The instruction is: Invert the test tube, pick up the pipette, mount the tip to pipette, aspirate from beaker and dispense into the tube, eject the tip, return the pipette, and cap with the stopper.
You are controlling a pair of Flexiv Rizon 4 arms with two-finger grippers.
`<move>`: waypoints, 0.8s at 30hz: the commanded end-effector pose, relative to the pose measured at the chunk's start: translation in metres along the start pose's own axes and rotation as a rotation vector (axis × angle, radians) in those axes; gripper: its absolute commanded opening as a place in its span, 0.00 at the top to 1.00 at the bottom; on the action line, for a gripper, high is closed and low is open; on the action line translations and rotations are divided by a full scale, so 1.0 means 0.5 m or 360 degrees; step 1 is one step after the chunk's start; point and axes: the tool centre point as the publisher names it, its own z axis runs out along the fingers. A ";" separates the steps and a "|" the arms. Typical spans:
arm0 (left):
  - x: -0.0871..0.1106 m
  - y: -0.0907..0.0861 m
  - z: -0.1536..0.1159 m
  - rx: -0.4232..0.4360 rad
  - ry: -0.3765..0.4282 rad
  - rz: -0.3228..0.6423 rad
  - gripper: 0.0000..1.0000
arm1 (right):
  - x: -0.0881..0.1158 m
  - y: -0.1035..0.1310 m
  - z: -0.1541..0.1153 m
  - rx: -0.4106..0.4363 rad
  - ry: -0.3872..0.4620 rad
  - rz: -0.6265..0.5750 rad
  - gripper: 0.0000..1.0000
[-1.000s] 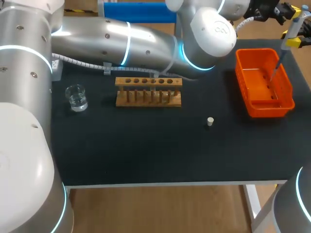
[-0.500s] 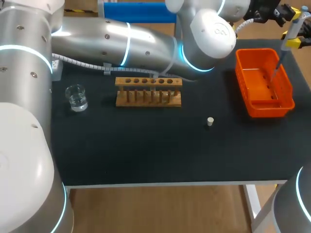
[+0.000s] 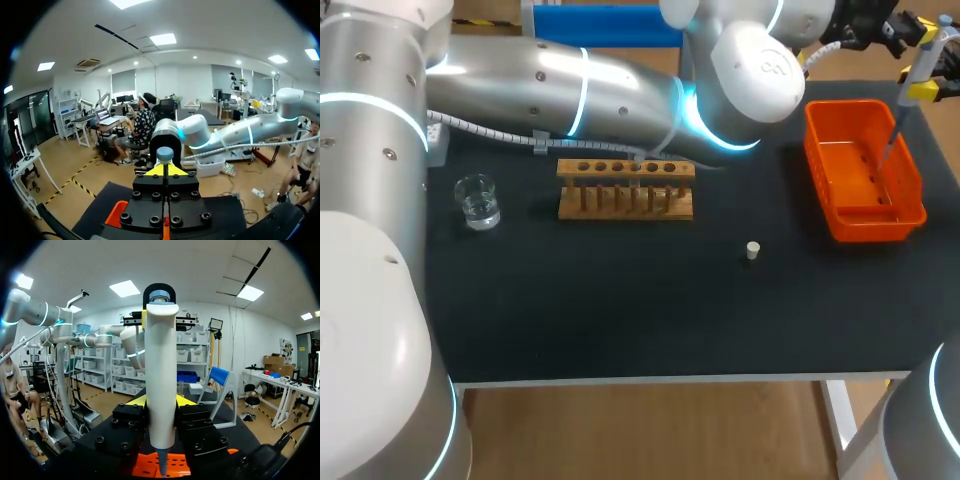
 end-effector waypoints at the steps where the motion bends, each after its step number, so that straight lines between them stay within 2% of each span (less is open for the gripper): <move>1: 0.000 0.024 0.013 0.0272 0.0002 0.0002 1.00 | -0.008 0.011 -0.006 -0.0001 0.0018 0.0000 1.00; 24: -0.002 0.044 0.019 0.0264 -0.0011 -0.0009 1.00 | -0.008 0.011 -0.006 -0.0001 0.0018 0.0000 1.00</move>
